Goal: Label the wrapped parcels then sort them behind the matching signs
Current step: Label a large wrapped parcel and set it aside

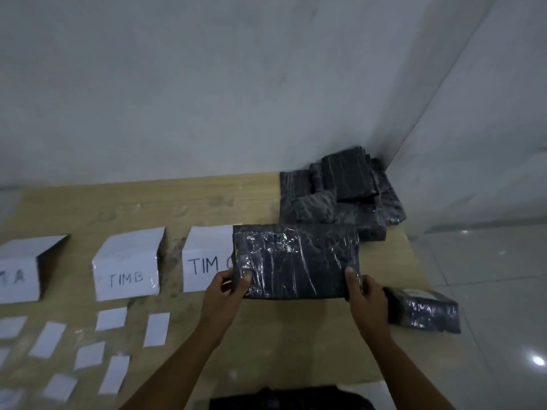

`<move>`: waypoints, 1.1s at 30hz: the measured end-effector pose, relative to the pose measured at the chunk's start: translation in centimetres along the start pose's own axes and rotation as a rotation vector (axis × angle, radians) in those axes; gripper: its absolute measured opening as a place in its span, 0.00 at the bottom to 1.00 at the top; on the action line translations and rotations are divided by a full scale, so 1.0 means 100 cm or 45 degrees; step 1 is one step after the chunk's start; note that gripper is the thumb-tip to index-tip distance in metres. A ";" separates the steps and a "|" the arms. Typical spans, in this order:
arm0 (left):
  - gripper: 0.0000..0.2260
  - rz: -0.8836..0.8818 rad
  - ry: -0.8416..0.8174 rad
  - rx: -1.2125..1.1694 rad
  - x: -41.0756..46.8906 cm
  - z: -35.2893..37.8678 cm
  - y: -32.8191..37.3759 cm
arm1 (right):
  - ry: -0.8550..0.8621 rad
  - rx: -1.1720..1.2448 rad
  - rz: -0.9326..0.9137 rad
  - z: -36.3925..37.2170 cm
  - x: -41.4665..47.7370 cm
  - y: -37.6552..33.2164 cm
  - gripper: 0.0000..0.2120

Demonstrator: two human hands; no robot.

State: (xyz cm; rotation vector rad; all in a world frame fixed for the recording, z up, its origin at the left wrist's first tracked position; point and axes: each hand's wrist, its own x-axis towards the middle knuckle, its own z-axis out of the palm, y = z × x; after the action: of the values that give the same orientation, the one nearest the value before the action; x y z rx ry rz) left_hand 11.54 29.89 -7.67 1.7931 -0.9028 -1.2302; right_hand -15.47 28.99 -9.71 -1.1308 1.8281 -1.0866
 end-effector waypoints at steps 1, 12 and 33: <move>0.14 -0.029 -0.023 0.032 -0.010 -0.009 -0.008 | 0.005 -0.012 0.045 0.002 -0.016 0.010 0.30; 0.29 -0.193 -0.273 0.219 -0.058 -0.087 -0.092 | -0.135 -0.082 0.315 0.021 -0.128 0.043 0.25; 0.05 -0.237 -0.039 0.293 -0.045 -0.162 -0.115 | 0.110 -0.706 0.134 0.078 -0.154 0.013 0.31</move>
State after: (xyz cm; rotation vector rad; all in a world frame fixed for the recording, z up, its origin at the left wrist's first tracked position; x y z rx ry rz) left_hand 27.09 42.22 -12.05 2.0851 -0.9432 -1.3160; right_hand -3.56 41.34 -11.78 -1.2860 2.3097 -0.5830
